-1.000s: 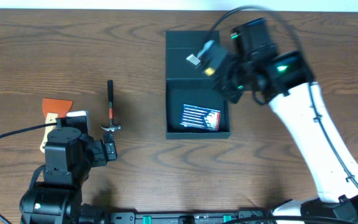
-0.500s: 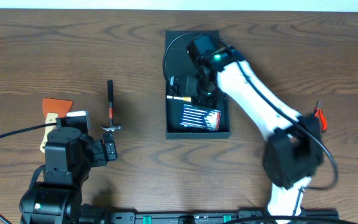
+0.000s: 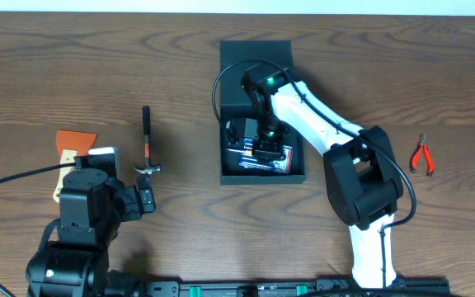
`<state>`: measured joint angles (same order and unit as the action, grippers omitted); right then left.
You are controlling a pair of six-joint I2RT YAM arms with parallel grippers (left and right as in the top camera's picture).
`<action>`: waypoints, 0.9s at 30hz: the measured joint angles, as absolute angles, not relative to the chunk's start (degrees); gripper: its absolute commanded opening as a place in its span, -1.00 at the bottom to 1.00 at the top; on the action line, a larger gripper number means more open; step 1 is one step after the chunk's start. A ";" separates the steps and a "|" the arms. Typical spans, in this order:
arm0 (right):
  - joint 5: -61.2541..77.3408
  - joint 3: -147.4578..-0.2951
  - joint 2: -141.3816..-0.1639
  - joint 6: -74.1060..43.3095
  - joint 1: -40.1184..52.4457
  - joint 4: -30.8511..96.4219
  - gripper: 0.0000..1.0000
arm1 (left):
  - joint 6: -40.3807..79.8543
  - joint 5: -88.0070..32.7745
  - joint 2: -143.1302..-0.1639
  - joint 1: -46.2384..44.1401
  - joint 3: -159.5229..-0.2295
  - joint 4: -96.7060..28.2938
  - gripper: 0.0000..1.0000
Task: Pack container
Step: 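Carry the screwdriver into the box and release it beside the case, then move the right gripper over the red-black pliers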
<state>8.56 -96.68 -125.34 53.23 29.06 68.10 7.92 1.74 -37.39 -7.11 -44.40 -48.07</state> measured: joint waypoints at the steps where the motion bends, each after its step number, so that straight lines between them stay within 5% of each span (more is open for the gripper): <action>1: 8.69 -96.71 -125.34 53.10 29.08 68.23 0.27 | 7.92 1.74 -37.39 -7.11 -44.40 -48.05 0.97; 9: 9.32 -97.54 -125.32 52.25 29.06 71.22 0.64 | 7.92 1.74 -37.39 -7.11 -44.40 -48.58 0.97; 11: 8.80 -98.24 -125.49 50.61 28.99 72.86 0.99 | 7.92 1.74 -37.39 -7.11 -44.40 -48.90 0.97; 27: 0.64 -132.53 -127.11 28.34 21.63 90.85 0.99 | 7.92 1.72 -37.39 -7.11 -44.40 -49.15 0.97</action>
